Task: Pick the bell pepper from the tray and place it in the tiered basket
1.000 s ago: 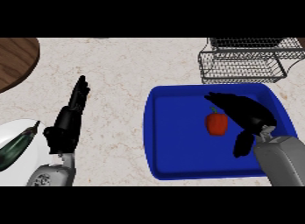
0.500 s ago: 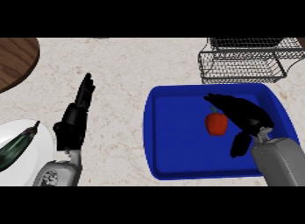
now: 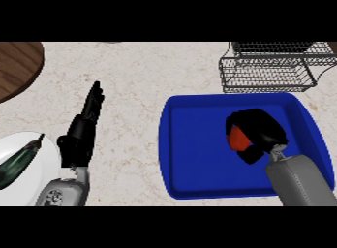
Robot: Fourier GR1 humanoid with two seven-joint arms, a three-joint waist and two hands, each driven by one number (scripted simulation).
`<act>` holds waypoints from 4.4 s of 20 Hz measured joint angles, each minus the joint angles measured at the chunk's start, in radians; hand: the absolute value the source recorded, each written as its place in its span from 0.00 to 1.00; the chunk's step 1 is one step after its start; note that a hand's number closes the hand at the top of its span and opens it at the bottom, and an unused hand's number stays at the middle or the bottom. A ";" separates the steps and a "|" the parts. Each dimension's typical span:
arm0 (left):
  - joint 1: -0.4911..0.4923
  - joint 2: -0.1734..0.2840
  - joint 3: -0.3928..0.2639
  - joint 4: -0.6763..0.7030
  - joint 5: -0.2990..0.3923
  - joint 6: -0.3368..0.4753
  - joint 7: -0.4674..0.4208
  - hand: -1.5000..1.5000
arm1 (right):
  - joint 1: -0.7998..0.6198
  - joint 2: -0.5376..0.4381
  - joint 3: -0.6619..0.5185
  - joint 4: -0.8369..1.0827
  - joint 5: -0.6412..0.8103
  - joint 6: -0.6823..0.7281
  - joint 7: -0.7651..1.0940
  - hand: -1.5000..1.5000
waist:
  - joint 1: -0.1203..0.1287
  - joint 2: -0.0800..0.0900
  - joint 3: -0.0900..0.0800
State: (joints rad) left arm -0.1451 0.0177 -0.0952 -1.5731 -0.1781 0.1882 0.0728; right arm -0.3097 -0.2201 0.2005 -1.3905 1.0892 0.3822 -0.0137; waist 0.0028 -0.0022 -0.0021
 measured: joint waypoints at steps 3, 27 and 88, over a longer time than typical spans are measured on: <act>0.011 -0.002 0.000 0.002 -0.003 0.000 -0.019 0.50 | -0.024 0.002 0.005 0.056 0.044 -0.070 -0.024 1.00 | 0.002 -0.004 -0.004; 0.024 0.025 0.032 -0.025 0.017 -0.031 -0.012 0.50 | -0.228 0.199 -0.006 -0.406 0.325 0.367 0.736 1.00 | -0.008 -0.003 0.001; 0.031 0.004 0.021 -0.012 0.000 -0.013 -0.014 0.50 | -0.730 -0.214 -0.916 0.182 -0.190 -0.194 0.667 0.00 | -0.019 -0.003 0.002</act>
State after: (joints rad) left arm -0.1142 0.0219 -0.0746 -1.5850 -0.1779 0.1748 0.0588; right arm -1.0392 -0.4343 -0.7151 -1.2080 0.8992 0.1883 0.6531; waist -0.0157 -0.0054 0.0002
